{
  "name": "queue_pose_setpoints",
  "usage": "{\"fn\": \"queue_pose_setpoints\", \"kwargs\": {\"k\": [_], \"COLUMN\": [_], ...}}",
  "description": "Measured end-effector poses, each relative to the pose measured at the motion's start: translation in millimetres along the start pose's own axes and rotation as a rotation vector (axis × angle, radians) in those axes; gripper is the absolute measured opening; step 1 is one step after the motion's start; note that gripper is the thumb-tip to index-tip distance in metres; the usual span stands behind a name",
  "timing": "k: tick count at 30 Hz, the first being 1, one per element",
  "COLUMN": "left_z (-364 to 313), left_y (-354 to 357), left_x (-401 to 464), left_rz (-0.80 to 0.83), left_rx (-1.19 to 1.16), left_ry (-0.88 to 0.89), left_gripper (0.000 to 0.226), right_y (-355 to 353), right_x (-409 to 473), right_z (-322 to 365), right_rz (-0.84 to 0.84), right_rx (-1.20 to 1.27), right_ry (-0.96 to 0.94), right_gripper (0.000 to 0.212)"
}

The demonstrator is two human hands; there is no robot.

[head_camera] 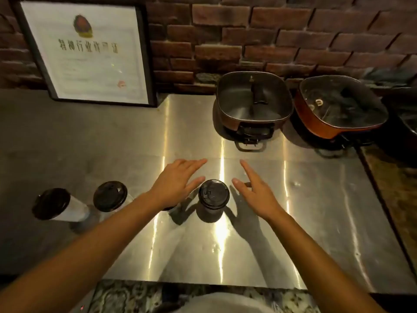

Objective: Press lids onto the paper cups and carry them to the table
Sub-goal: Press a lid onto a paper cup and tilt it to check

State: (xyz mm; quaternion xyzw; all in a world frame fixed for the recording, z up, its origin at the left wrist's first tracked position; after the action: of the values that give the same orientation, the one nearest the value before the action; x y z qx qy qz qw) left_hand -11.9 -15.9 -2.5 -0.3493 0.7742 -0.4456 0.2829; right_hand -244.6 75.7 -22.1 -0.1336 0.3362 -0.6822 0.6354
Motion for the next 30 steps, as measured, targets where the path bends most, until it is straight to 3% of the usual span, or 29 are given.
{"fn": "queue_pose_setpoints", "kwargs": {"k": [5,12,17,24,30], "left_z": [-8,-11,-13,-44,-60], "left_y": [17,24,31,41,64], "left_x": [12,19,21,3,-58], "left_rz": [0.130,0.142,0.148,0.036,-0.109], "left_rx": [0.072,0.172,0.052,-0.040,-0.371], "left_ry": [-0.026,-0.070,-0.122,-0.123,-0.247], "left_gripper": [0.052,0.048,0.043,0.037,0.035], "right_y": [22,47,52,30,31], "right_x": [-2,-18,-15,-29,-58], "right_z": [-8,1,-1,-4,-19], "right_rz": [0.083,0.138,0.108,0.106,0.072], "right_rx": [0.036,0.159,0.317,0.295,0.255], "right_ry": [0.096,0.188,0.259,0.235,0.187], "right_gripper": [0.067,0.062,0.053,0.047,0.043]}}
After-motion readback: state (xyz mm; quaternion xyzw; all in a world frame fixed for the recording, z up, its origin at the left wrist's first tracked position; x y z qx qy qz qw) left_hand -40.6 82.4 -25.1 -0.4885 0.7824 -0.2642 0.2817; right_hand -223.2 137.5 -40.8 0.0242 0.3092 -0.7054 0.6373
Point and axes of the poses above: each hand's wrist, its own x-axis towards the middle knuckle, its own y-axis out of the palm, z = x × y, the point moved 2 cm from there along x, towards the middle knuckle, and after that the axes turned 7 degrees about -x, right-handed, at the moved point
